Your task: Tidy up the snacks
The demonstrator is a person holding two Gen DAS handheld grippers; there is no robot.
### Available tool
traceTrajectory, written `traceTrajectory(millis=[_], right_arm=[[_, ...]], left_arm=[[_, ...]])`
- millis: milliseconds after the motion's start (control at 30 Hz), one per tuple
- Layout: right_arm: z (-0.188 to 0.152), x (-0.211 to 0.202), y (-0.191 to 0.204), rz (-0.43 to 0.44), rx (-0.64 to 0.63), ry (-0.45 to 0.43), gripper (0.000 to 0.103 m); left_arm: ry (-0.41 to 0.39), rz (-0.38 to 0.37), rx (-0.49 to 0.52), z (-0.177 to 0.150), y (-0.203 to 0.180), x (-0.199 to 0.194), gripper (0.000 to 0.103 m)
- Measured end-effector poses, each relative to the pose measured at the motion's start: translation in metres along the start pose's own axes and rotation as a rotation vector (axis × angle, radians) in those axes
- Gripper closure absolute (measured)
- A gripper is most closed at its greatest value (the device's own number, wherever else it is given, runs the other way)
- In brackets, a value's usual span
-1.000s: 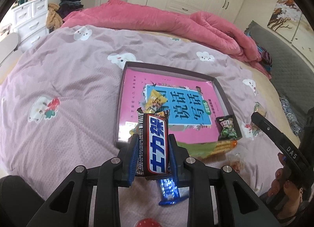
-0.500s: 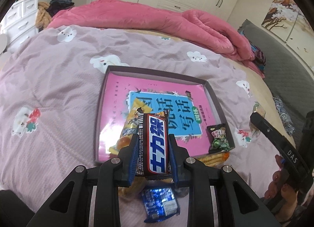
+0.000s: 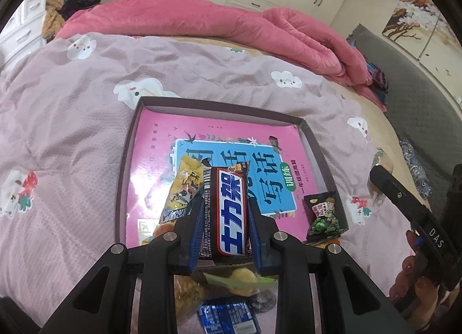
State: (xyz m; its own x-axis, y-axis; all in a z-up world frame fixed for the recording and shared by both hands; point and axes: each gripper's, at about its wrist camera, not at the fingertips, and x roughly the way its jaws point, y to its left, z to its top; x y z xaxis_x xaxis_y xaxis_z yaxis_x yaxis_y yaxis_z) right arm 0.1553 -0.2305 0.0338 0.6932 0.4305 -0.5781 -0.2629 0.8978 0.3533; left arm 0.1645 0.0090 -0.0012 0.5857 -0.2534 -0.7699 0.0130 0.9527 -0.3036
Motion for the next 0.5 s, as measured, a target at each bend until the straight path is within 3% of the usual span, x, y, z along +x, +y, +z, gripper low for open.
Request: traceTrajectory(millis=[500], right_arm=[[-0.016, 0.037, 0.013, 0.028, -0.043, 0.113, 0.069]], left_arm=[[0.076, -0.003, 0.048, -0.002, -0.002, 0.045, 0.074]])
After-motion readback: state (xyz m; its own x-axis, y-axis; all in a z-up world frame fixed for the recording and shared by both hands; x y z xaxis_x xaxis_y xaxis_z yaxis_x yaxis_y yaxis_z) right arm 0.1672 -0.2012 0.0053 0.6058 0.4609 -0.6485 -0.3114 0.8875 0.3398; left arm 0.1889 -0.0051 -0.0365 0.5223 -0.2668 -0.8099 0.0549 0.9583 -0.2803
